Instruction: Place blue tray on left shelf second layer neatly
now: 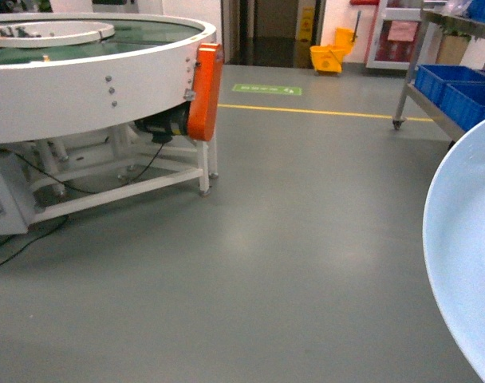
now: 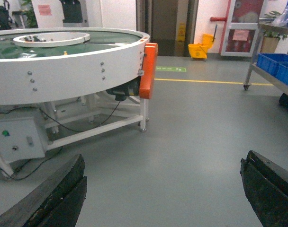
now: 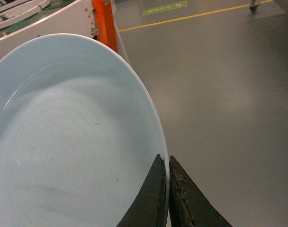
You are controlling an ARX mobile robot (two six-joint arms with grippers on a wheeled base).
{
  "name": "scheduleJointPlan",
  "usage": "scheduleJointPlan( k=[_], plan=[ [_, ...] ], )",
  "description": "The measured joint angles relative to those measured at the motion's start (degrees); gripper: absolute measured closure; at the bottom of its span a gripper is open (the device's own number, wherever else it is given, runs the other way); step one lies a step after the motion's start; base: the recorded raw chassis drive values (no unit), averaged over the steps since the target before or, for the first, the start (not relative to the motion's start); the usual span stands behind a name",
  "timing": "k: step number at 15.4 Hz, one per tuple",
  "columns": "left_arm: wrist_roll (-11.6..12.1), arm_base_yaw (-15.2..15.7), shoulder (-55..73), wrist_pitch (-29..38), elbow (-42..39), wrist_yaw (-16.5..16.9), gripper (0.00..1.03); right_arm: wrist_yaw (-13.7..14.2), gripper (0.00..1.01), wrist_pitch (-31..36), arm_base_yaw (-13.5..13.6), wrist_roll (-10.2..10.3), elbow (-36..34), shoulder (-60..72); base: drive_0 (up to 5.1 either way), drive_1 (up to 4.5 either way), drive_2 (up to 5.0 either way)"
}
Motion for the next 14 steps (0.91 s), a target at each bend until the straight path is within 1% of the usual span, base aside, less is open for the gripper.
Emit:
scheduleJointPlan(
  k=[14],
  plan=[
    [0.0, 0.0, 0.0, -0.07, 0.0, 0.04, 0.05, 0.0, 0.99, -0.2, 0.0, 0.0, 0.0, 0.07, -1.5, 2.72, -5.8]
  ],
)
